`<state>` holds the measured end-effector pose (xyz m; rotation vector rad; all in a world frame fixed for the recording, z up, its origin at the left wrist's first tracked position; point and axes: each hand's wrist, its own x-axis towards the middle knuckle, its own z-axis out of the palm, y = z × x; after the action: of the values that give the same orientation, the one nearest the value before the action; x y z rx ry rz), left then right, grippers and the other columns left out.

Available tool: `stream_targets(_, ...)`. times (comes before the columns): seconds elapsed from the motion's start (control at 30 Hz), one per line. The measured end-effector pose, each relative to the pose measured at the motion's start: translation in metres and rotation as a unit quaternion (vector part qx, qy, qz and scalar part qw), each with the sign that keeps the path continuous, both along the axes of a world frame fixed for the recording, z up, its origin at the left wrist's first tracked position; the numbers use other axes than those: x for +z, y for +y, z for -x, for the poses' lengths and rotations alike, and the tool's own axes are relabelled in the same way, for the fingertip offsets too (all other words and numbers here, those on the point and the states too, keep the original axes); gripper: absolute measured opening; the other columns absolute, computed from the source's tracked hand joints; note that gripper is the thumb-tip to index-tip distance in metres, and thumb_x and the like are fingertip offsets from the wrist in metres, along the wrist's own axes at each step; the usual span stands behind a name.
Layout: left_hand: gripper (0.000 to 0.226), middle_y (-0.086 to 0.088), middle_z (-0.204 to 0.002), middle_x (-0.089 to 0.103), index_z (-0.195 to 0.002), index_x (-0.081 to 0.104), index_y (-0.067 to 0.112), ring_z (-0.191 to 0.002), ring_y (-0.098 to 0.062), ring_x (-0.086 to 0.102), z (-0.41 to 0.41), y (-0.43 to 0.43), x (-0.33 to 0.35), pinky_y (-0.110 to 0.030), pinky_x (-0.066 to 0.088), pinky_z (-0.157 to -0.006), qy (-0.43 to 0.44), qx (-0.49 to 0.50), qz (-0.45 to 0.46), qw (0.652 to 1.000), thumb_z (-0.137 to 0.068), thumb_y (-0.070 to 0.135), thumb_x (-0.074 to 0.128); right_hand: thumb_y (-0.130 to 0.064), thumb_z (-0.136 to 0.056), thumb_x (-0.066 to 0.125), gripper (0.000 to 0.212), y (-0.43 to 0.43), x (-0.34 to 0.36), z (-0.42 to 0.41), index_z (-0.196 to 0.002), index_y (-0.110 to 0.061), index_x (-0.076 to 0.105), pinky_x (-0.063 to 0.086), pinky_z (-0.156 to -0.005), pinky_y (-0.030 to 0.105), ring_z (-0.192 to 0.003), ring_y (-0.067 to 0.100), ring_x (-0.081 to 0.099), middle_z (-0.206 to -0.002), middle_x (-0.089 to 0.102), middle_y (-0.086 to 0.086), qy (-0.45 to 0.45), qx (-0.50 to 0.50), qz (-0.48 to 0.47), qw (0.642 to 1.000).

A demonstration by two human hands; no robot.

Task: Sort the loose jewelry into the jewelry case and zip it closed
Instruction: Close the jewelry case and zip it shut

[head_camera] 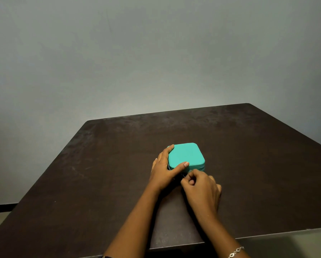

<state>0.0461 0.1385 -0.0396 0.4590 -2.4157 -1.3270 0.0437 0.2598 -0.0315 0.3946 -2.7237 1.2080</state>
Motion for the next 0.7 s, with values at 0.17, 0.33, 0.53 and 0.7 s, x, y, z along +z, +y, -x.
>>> stream_targets(0.17, 0.085, 0.014, -0.14, 0.039, -0.133, 0.034, 0.043, -0.128, -0.016, 0.036, -0.001, 0.002, 0.0, -0.044, 0.036, -0.106, 0.008, 0.007, -0.011, 1.0, -0.056, 0.072, 0.055, -0.026, -0.085, 0.054, 0.011, 0.01, -0.003, 0.004, -0.076, -0.022, 0.058, 0.024, -0.072, 0.029, -0.086, 0.015, 0.047, -0.082, 0.06, -0.005, 0.048, 0.011, -0.022, 0.999)
stream_targets(0.33, 0.083, 0.014, -0.139, 0.041, -0.132, 0.035, 0.044, -0.126, -0.016, 0.039, 0.001, 0.0, -0.003, -0.044, 0.038, -0.104, 0.014, 0.006, -0.013, 1.0, -0.057, 0.072, 0.057, -0.029, -0.088, 0.052, 0.012, 0.027, 0.0, 0.013, -0.084, -0.022, 0.061, 0.02, -0.074, 0.028, -0.089, 0.016, 0.051, -0.087, 0.06, -0.005, 0.092, -0.002, -0.079, 0.993)
stream_targets(0.53, 0.081, 0.013, -0.138, 0.041, -0.132, 0.034, 0.046, -0.125, -0.017, 0.04, 0.003, -0.004, -0.006, -0.045, 0.039, -0.103, 0.012, 0.003, -0.02, 1.0, -0.058, 0.071, 0.058, -0.034, -0.089, 0.051, 0.01, 0.047, 0.0, 0.03, -0.087, -0.028, 0.059, 0.017, -0.077, 0.03, -0.094, 0.014, 0.048, -0.09, 0.056, -0.008, 0.109, -0.028, -0.125, 0.986)
stream_targets(0.7, 0.083, 0.014, -0.139, 0.041, -0.133, 0.035, 0.043, -0.126, -0.015, 0.039, 0.001, -0.005, -0.005, -0.045, 0.037, -0.105, 0.016, 0.002, -0.014, 1.0, -0.057, 0.071, 0.056, -0.031, -0.088, 0.052, 0.009, 0.051, 0.005, 0.044, -0.085, -0.027, 0.06, 0.017, -0.081, 0.033, -0.095, 0.016, 0.049, -0.09, 0.058, -0.007, 0.124, -0.043, -0.152, 0.98)
